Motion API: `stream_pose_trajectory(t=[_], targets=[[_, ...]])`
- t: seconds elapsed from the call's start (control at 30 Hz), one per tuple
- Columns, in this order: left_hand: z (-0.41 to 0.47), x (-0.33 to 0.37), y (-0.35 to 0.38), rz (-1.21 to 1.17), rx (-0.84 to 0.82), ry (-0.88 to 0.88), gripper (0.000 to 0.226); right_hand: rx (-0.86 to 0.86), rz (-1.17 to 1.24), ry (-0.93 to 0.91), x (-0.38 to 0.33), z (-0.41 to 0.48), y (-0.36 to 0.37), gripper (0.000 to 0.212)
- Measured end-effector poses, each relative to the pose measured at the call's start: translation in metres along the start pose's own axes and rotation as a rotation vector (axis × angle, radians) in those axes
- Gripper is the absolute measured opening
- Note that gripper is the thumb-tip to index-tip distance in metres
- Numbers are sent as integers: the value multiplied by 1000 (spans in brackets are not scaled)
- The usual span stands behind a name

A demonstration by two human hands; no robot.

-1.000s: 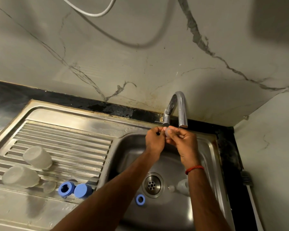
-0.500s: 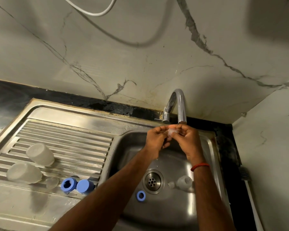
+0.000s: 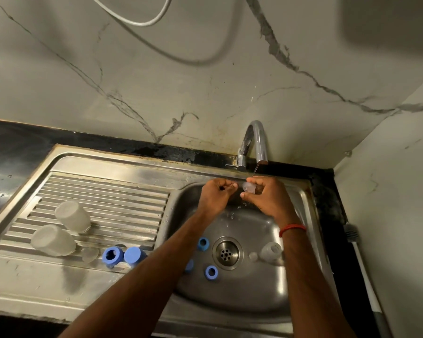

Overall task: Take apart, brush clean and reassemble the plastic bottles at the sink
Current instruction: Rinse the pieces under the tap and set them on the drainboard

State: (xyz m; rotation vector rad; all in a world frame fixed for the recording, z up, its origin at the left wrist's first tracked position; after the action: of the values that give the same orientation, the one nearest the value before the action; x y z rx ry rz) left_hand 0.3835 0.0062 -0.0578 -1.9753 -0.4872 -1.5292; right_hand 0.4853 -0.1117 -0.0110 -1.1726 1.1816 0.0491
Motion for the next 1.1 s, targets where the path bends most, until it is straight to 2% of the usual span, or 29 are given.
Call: stream_pose_trajectory(t=[0.1,0.23,0.37,0.47,0.57,0.67,0.77,1.1], targets=[[-11,4,-5,142,-48,81,9,-70,-148,-46,-8,-10,-2,37],[-23,10,-9,311,-82,202,11,78,-107,-133,-20,-28,-13,23],[-33,19,-13,382,-90,307,11,215,-103,-258,-34,-39,-24,13],[-41,25,-18,428,-78,363,10,291,-111,-272,-35,-44,-20,11],[-50,26,-23,453,-71,407,10,214,-157,-216,-28,-48,-2,14],[-58,28,-30,469,-81,415,10,274,-133,-223,-31,-50,4,6],[-67,31,-40,501,-68,423,11,210,-150,-237,-37,-49,12,5],[-92,31,-100,583,71,424,14,103,-85,-286,-83,-35,49,18]])
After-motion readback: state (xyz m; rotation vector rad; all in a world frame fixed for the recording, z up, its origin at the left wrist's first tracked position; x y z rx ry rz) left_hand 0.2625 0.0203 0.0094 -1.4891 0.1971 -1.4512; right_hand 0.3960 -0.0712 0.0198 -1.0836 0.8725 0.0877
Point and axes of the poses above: each hand's wrist, its own z-axis towards the middle knuckle, its own y-axis out of the palm, x = y × z, the point moved 3 cm from there along z, towards the middle knuckle, and after that the axes turned 3 degrees about -x, right-handed, at the moved point
